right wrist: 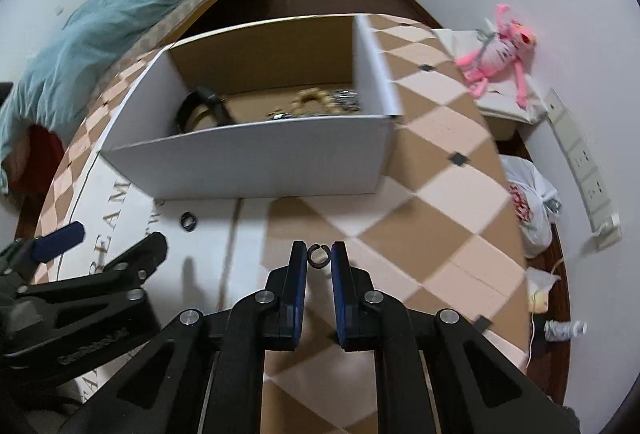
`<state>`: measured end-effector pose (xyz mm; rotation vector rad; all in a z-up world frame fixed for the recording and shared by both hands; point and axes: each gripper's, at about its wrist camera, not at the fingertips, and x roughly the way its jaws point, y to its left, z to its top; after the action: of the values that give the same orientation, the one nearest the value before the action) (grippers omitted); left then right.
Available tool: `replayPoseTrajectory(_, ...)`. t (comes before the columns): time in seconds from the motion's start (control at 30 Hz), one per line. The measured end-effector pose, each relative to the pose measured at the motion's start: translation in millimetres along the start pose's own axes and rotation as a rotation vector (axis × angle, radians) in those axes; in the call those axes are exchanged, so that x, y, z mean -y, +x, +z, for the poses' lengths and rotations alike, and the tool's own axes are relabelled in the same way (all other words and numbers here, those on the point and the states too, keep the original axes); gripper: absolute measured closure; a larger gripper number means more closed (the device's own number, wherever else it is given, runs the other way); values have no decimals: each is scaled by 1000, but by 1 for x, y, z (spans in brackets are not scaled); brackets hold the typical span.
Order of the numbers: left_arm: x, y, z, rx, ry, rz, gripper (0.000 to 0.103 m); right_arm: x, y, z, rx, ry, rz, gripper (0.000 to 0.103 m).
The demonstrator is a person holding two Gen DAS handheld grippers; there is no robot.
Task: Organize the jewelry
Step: 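Grasp the small black ring beside the box with the right gripper, then lower the black ring into the white box and open the right gripper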
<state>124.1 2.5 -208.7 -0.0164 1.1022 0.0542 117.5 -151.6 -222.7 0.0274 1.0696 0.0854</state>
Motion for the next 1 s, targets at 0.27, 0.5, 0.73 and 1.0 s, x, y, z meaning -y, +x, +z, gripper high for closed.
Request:
replayPoseTrajectory(0.27, 28, 12, 8, -5, 46, -26, 61, 30, 0, -3, -6, 75, -31, 90)
replayPoseTrajectory(0.5, 33, 12, 11, 6, 57, -58, 93, 39, -4, -2, 1, 93, -31, 90)
replayPoseTrajectory(0.73, 31, -1, 5, 28, 56, -85, 93, 39, -20, 0, 22, 101, -4, 90)
replayPoseTrajectory(1.0, 27, -60, 6, 121, 56, -141, 93, 32, -69, 8, 107, 67, 43, 90)
